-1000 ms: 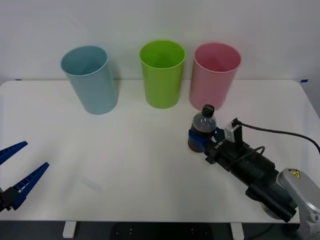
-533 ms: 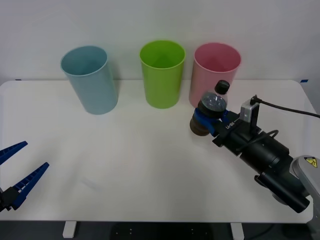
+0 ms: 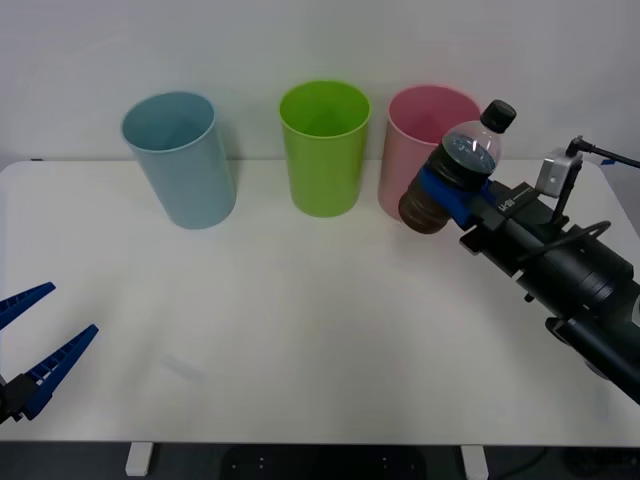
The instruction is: Grasp the object on the table and drop it into the matching bin: aluminum can to the light blue bin, PET bottle to the pink bin.
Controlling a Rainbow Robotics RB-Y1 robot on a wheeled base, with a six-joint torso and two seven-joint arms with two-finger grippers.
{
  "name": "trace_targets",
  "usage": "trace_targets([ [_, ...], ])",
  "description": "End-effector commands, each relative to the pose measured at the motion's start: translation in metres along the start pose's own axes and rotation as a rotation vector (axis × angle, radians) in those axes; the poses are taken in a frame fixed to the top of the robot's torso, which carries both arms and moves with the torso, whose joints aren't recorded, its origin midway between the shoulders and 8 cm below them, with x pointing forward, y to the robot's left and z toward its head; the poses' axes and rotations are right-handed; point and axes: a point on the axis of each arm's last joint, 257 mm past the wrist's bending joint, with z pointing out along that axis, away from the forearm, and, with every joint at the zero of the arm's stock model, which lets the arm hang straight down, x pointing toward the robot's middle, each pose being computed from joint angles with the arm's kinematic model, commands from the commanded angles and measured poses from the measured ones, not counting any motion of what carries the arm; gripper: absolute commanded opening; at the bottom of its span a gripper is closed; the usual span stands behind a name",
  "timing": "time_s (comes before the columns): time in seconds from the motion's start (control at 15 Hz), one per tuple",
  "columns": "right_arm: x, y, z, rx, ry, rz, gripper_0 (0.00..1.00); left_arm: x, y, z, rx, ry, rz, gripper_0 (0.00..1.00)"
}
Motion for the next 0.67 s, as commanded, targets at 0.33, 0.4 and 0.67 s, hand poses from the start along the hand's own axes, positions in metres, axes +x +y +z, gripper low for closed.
trace_targets([
  [0.33,-0.063,-0.012,0.016,0.005,-0.055,0.025,0.00,0.000,0.000,0.000,0.000,0.000,0.000,1.00],
  [0.4,-0.070,-0.017,0.018,0.016,-0.063,0.020,0.00,0.000,0.000,0.000,0.000,0.000,0.000,1.00],
  [0.67,-0.091,-0.043,0.030,0.051,-0.052,-0.080,0.00,0.000,0.000,0.000,0.000,0.000,0.000,1.00],
])
